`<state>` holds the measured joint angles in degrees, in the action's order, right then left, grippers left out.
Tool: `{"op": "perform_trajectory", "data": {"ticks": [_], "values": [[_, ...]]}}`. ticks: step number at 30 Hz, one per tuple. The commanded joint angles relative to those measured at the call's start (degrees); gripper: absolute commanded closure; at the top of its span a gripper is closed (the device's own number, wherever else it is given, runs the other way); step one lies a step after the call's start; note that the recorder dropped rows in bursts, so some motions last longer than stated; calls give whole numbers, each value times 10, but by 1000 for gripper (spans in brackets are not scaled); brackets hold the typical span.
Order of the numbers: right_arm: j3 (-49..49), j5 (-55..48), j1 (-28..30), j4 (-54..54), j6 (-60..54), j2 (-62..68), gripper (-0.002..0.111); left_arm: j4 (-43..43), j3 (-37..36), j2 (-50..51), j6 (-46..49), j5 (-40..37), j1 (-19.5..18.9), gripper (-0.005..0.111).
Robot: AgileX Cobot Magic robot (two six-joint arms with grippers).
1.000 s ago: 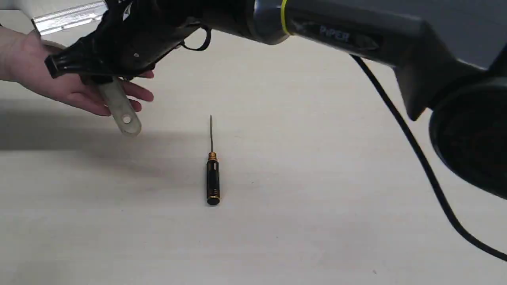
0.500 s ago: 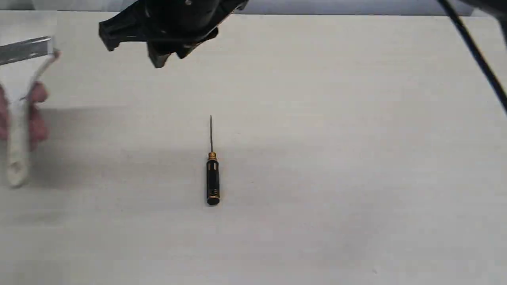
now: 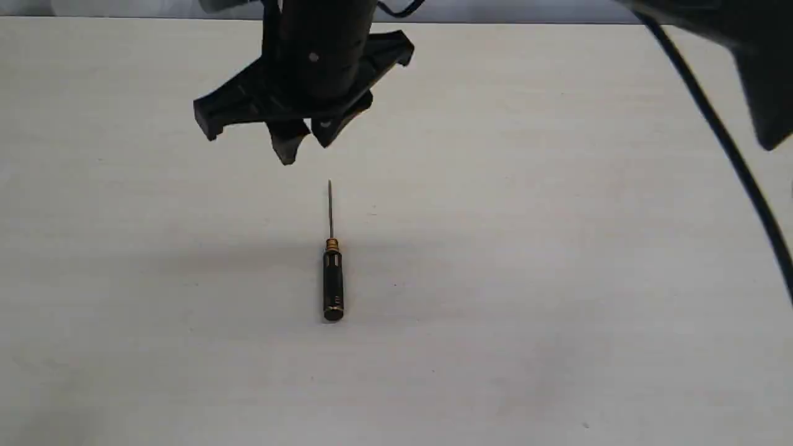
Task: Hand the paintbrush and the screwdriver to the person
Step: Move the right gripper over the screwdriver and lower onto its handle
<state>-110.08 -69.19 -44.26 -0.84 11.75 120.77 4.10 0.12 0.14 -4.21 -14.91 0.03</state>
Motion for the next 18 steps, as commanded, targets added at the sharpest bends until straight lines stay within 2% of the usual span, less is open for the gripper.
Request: {"op": "perform_trajectory", "data": {"ticks": [1,18], "values": [[10,-8,1,0,7,19,70,-1,-1,-1,-1,7,4,107],[12,-8,1,-25,11,150,70,-2,-1,-1,-1,6,4,107]]}}
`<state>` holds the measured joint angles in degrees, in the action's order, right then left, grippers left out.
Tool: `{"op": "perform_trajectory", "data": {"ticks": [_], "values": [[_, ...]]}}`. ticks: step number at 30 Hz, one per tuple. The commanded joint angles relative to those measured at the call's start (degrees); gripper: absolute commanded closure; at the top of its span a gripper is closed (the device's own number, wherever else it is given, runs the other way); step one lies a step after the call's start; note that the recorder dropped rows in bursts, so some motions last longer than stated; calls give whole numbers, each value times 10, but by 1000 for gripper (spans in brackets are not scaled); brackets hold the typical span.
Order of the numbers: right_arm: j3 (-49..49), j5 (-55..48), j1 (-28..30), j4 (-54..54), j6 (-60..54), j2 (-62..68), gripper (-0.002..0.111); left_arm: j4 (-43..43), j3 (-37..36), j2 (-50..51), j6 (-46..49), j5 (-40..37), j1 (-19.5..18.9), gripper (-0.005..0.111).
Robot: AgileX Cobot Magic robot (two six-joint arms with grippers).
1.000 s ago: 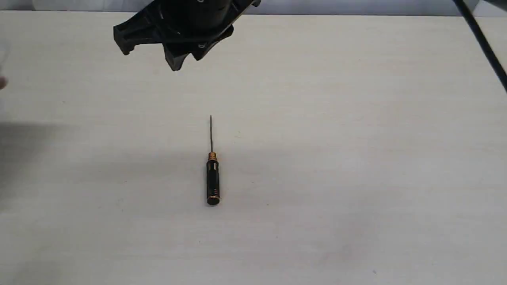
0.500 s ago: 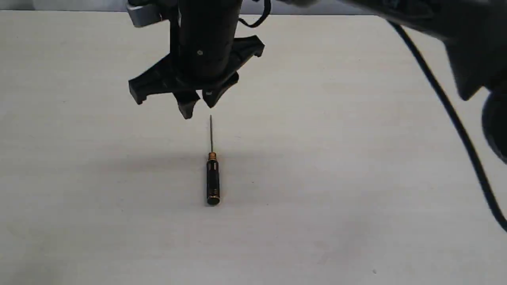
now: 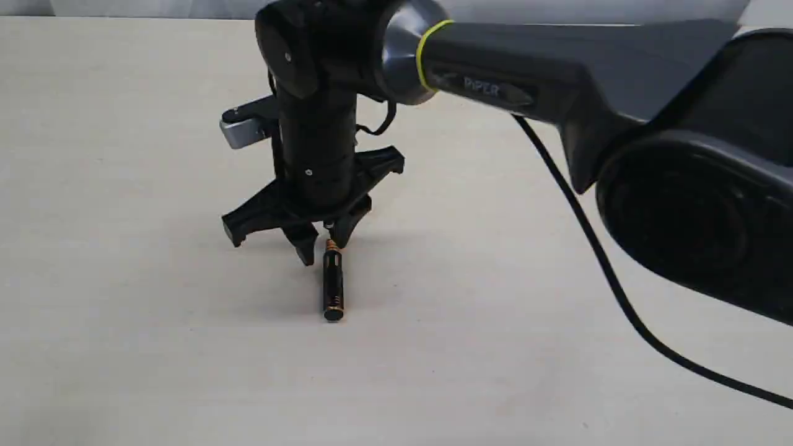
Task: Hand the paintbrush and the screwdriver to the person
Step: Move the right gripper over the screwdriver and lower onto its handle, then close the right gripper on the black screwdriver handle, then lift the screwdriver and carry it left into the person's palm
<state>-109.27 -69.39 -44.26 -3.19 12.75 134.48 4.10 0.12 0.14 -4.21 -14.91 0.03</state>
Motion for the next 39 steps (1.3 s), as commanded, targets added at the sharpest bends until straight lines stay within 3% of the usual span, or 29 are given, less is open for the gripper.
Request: {"op": "perform_trajectory", "data": {"ticks": [1,14,16,19,27,39], "values": [[4,-6,1,-1,1,20,70,-2,-1,-1,-1,6,4,107],[10,-6,1,-2,1,64,71,-1,-1,-1,-1,7,4,107],[10,-6,1,1,-5,67,77,-1,-1,-1,-1,6,4,107],[9,-6,1,28,-12,62,104,-1,-1,-1,-1,6,4,107],[6,1,1,-10,-48,-14,104,-1,-1,-1,-1,6,4,107],[6,147,-23,-40,-106,-167,104,-1,-1,-1,-1,6,4,107]]}}
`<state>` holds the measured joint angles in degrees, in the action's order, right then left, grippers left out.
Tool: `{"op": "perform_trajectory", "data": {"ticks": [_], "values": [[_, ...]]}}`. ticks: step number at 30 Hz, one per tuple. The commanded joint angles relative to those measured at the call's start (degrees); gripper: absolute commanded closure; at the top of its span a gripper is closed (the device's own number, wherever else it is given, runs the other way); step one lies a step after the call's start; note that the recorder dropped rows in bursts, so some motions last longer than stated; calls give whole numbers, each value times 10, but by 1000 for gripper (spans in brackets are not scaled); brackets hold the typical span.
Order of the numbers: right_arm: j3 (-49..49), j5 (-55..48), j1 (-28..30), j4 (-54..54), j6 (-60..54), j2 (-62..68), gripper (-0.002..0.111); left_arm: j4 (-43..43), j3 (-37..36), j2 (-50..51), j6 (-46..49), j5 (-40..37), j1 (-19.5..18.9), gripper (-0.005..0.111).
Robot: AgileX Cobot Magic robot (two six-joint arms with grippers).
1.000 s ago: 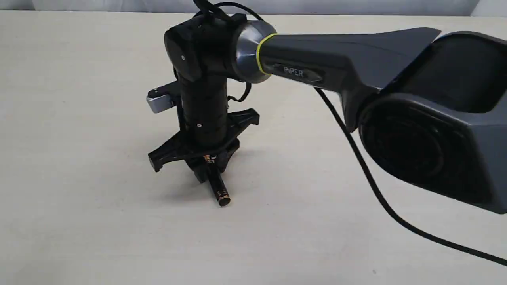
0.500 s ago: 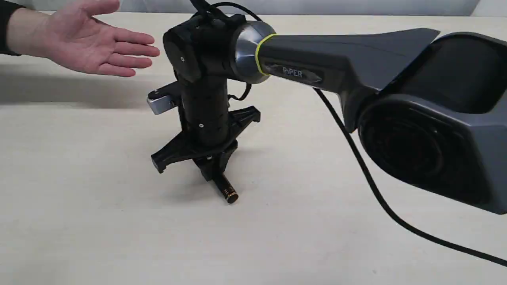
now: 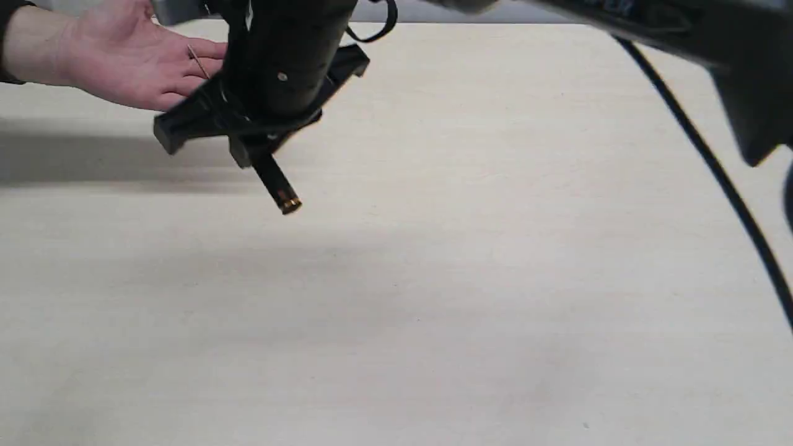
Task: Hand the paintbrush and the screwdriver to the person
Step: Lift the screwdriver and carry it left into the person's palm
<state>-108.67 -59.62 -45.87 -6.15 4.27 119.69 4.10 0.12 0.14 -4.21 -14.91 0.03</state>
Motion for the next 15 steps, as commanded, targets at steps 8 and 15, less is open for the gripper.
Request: {"op": "perform_trajectory", "data": {"ticks": [8,15], "values": [[0,176,-8,-37,-62,-4,104,-3,-1,-1,-1,6,4,107],[0,272,-8,-26,-81,37,97,-3,-1,-1,-1,6,4,107]]}}
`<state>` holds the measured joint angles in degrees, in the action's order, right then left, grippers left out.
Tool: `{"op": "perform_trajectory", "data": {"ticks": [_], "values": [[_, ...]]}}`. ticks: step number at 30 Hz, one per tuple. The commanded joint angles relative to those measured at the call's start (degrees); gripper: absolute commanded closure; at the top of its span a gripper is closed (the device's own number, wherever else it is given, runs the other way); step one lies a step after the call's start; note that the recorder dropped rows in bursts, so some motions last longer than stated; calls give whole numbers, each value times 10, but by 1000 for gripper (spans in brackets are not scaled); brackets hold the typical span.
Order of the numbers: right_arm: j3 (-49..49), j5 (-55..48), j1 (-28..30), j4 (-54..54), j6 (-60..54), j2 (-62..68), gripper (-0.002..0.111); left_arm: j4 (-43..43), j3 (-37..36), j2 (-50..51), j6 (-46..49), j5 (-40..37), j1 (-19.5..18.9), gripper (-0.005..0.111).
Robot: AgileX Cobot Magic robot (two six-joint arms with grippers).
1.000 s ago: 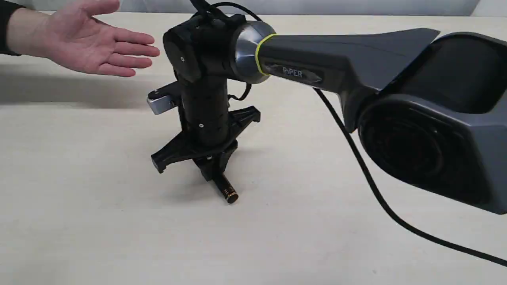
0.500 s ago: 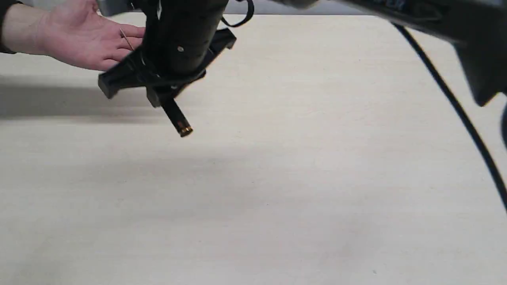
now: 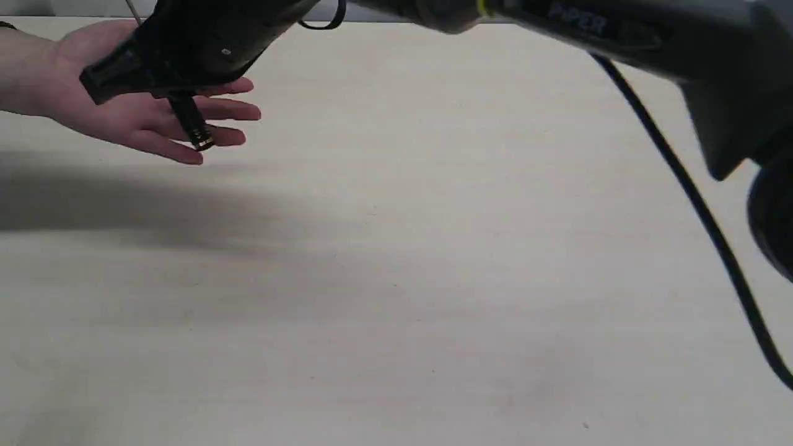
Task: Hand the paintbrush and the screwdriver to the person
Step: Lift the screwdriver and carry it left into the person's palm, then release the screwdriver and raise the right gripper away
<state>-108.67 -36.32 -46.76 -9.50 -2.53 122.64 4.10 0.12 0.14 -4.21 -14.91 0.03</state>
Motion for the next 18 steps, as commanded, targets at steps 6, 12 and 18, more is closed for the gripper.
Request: {"op": "perform_trajectory", "data": {"ticks": [6,12,18], "values": [[0,30,1,30,-13,0,59,-3,-1,-1,-1,6,4,107],[0,-48,3,105,13,-47,92,-3,-1,-1,-1,6,4,107],[32,-59,35,122,18,-139,104,-1,-1,-1,-1,7,4,107]]}}
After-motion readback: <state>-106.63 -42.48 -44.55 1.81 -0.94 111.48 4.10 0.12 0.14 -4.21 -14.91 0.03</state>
